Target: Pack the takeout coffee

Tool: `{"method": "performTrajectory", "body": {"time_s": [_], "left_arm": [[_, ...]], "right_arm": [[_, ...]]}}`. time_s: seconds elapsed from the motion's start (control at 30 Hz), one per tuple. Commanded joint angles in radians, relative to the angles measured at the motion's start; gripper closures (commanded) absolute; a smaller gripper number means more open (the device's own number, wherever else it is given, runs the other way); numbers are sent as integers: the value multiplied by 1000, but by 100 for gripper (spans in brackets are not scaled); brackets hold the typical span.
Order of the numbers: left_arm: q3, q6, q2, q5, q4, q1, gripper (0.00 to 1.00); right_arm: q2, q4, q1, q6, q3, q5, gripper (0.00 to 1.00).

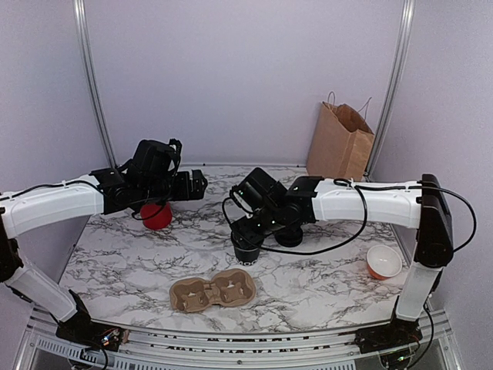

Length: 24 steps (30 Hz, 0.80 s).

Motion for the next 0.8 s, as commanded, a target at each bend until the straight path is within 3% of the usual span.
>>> {"method": "performTrajectory", "body": {"time_s": [0.0, 0.77], "left_arm": [[-16, -7, -26, 0, -19, 8, 1], [-17, -17, -9, 25, -14, 14, 1]], "right_arm": [[17, -19, 17, 16, 45, 29, 22], [-17, -45, 35, 51, 37, 114, 39]]}}
